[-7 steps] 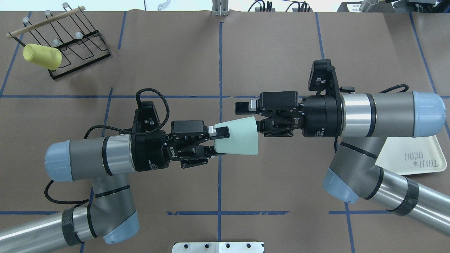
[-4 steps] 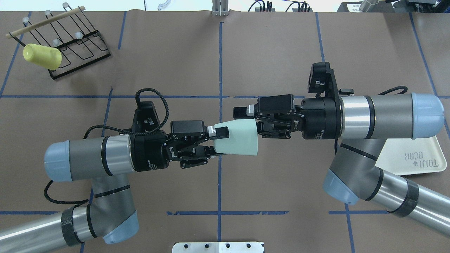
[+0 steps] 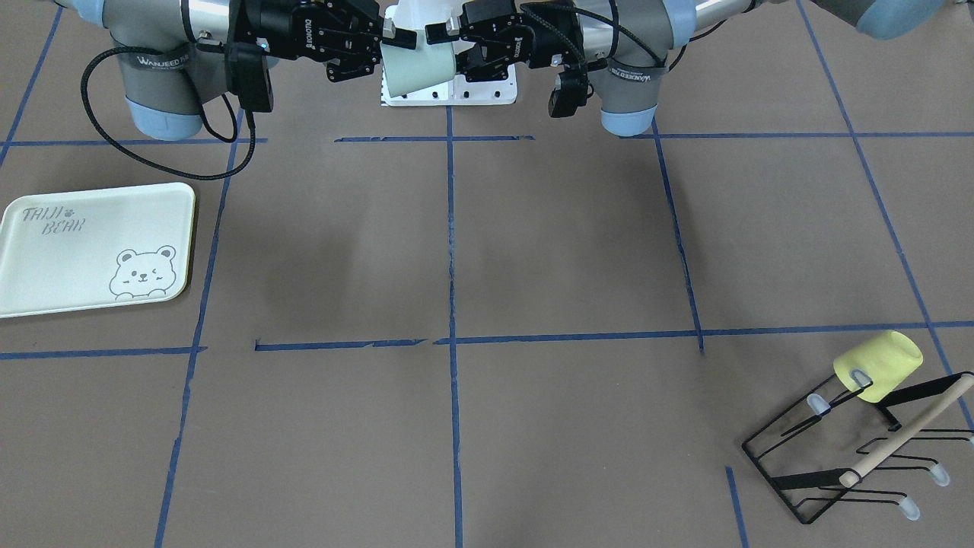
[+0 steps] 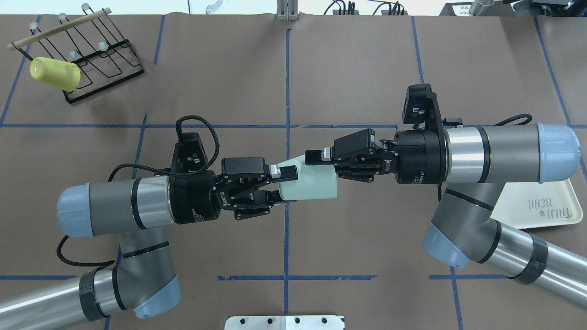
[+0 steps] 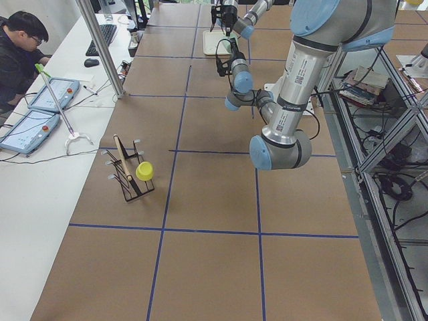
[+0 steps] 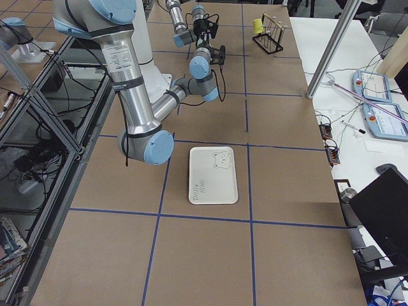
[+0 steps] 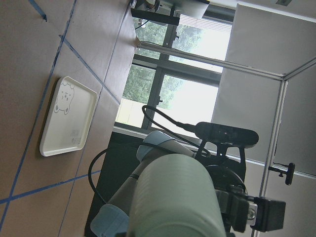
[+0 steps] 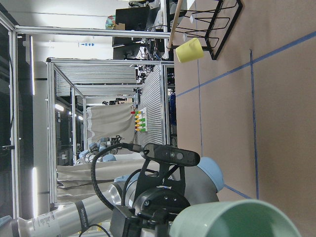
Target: Left arm grabs green cup and hands to right arm on tray
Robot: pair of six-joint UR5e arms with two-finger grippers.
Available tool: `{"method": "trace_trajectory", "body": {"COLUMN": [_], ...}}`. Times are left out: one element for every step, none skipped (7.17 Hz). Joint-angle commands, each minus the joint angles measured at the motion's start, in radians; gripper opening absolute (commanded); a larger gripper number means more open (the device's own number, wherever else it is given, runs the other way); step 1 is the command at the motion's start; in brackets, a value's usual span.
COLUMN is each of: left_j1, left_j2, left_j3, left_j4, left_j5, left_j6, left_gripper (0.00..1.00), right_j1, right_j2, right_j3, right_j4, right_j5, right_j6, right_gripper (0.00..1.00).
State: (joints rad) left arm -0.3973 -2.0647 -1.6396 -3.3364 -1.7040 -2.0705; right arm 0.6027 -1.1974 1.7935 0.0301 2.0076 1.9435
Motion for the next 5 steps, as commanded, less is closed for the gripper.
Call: {"method": "trace_trajectory", "body": {"left_j1": [-0.002,-0.009,-0.03,-0.047,-0.051], "left_j2": [0.0,0.001,0.003,0.003,0.005], "left_j3": [0.001,0.003,0.003,0.013,0.026], "left_j4": [0.005,0.008,0.009,0.009,0.009], "left_j5": [0.001,0.001,0.0,-0.005,-0.005], "left_j6": [0.0,0.007,0.009,0.009,0.013], "left_gripper": [1.0,1.0,1.0,1.0,1.0], "right_j1": [-0.004,-0.011,-0.021,-0.021,-0.02], "right_j2": [-0.004,-0.002,-0.002,-0.002,-0.001], "right_j3": [0.0,0.0,0.001,0.003,0.006], "right_j4": [0.001,0.002,0.008,0.011,0.011], "right_j5": [0.0,0.0,0.0,0.0,0.0], "right_j6": [-0.002,-0.015,-0.046,-0.049,-0.049], "right_gripper": [0.12,0.0,0.0,0.0,0.0]}}
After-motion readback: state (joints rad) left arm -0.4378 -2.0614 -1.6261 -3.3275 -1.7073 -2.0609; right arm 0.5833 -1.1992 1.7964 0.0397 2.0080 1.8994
